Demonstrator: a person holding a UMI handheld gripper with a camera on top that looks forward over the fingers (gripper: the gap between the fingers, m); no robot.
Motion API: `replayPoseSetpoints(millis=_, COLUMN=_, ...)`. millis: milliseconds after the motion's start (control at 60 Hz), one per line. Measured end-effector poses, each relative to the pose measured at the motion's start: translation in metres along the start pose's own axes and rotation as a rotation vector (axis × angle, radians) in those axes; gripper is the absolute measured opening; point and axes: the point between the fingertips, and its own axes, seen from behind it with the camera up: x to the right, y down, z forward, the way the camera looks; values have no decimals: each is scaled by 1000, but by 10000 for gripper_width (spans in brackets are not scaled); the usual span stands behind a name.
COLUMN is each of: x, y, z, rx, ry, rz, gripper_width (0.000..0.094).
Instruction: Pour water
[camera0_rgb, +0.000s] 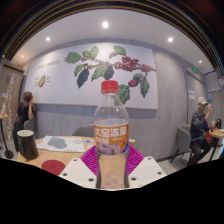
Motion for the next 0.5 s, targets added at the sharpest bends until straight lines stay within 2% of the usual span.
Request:
replayPoseSetpoints(millis=133, x=-11, y=-25, z=1, rx=3, ry=26, rz=-210, gripper_width=307)
replayPoseSetpoints(millis=267, x=-62, y=-81, z=0, rx=65, ry=62, rz=-731, gripper_width=307)
replayPoseSetpoints(millis=367, x=-99, y=-124, z=-4, rx=110, ry=34, rz=-1136, gripper_width=307)
replayPoseSetpoints(millis=500, x=-170, y=-120, z=11, rx=173, ry=57, rz=-1629, gripper_width=307)
